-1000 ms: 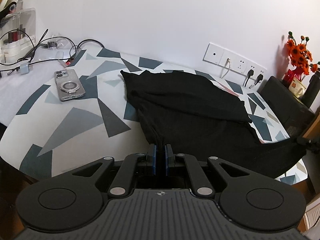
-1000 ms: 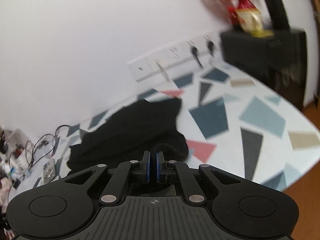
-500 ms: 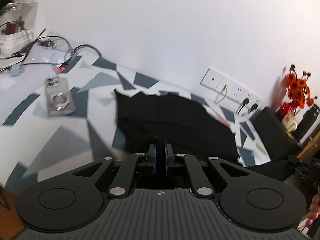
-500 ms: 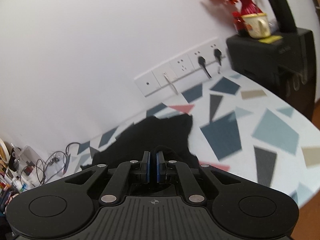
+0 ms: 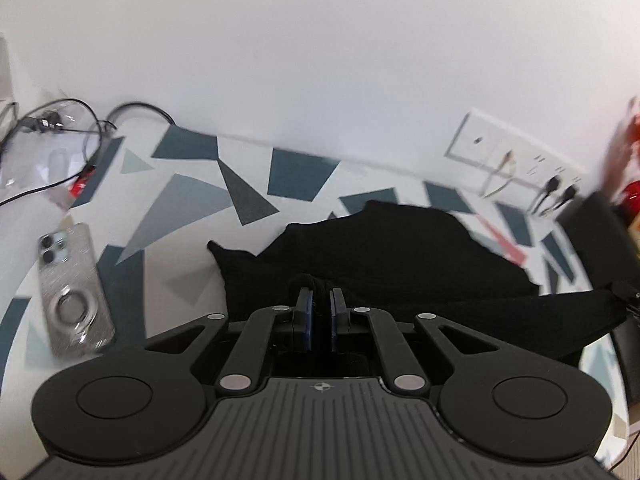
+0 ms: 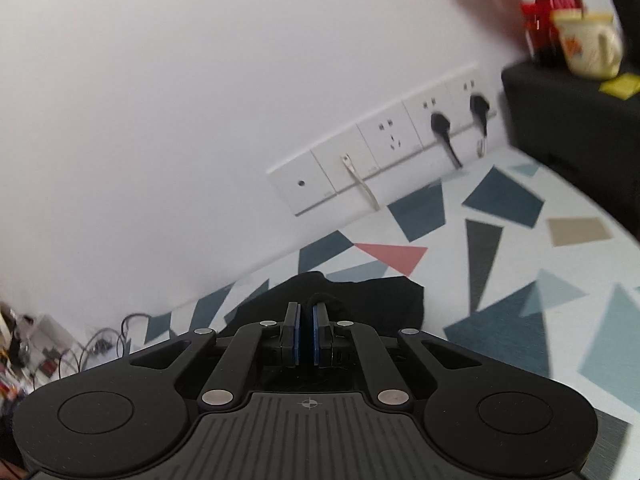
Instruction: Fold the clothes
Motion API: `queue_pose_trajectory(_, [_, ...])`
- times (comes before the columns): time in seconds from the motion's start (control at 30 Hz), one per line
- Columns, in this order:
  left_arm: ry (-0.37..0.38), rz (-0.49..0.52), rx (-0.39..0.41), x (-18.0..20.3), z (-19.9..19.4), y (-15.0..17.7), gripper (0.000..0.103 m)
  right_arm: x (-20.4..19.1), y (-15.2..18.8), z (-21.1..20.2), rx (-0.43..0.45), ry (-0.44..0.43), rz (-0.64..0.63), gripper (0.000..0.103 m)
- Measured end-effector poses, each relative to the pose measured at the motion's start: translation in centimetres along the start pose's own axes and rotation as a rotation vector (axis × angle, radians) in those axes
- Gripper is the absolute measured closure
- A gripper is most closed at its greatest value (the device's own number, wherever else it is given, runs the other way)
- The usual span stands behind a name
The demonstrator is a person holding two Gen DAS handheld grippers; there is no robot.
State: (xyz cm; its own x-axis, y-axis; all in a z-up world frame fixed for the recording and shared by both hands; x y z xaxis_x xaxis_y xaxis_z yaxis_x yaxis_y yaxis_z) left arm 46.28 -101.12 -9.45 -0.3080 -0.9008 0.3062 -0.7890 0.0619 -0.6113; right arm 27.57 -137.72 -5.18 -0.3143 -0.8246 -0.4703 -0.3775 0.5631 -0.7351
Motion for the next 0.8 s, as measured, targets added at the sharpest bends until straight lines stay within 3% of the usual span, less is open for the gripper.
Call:
queue_pose_trajectory(0.13, [-0.025,-0.012,-0.04,0.0,5.3,-1.6,0.095,2.2,-0.4,5.6,-0.05,0.022,0.039,0.098])
queue_pose_trajectory(0.3, [-0.037,-0.022,-0.075,-0.1,10.3,-2.4,0.094,4.2,-0.4,11.6,-0.09,0.071,-0.006,0.098])
queue_pose_trajectory(0.47, [-0.032,0.0,-0.139,-0.5,14.0,-2.2,0.088,6.0,0.9,14.9,-0.115,0.097,0.022,0.096])
queue_pose_trajectory(0.5, [-0.015,0.031,-0.158,-0.4,14.4,-2.2,0.088,6.2,1.0,15.2,-0.118,0.113,0.008,0.093])
queue_pose_trajectory(0.53, [0.001,0.056,-0.161,-0.4,14.3,-2.5,0.086,6.3,1.2,15.4,-0.121,0.131,-0.005,0.078])
queue_pose_trajectory(0.57, [0.011,0.078,-0.162,-0.4,14.1,-2.9,0.076,6.4,1.2,15.4,-0.124,0.149,-0.015,0.061])
queue_pose_trajectory(0.6, [0.005,0.092,-0.151,-0.7,13.5,-3.3,0.053,6.3,1.0,15.1,-0.12,0.159,-0.023,0.056])
queue_pose_trajectory(0.67, [-0.003,0.118,-0.086,-0.7,11.4,-4.2,0.044,5.9,0.4,14.1,-0.098,0.166,-0.05,0.05])
queue_pose_trajectory(0.77, [-0.006,0.16,0.0,-0.5,8.3,-5.2,0.045,3.8,0.1,12.4,-0.09,0.135,-0.123,0.049])
queue_pose_trajectory(0.8, [0.025,0.185,-0.012,0.4,7.6,-4.4,0.045,2.8,0.5,12.2,-0.106,0.117,-0.164,0.049])
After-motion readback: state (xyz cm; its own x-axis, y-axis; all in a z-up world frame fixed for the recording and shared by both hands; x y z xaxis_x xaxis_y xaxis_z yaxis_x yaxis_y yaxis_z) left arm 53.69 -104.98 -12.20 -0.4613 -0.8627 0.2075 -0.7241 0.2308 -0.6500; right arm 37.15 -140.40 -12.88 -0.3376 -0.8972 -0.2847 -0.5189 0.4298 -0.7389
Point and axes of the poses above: each gripper's, at about its wrist camera, not at the fingertips, and z roughly the way its jaws point, x to its right, y to its underside, the point moved 10 cm from there along z, roughly the way its jaws point, and after that the axes turned 7 degrees about -z, right-handed, at the moved point
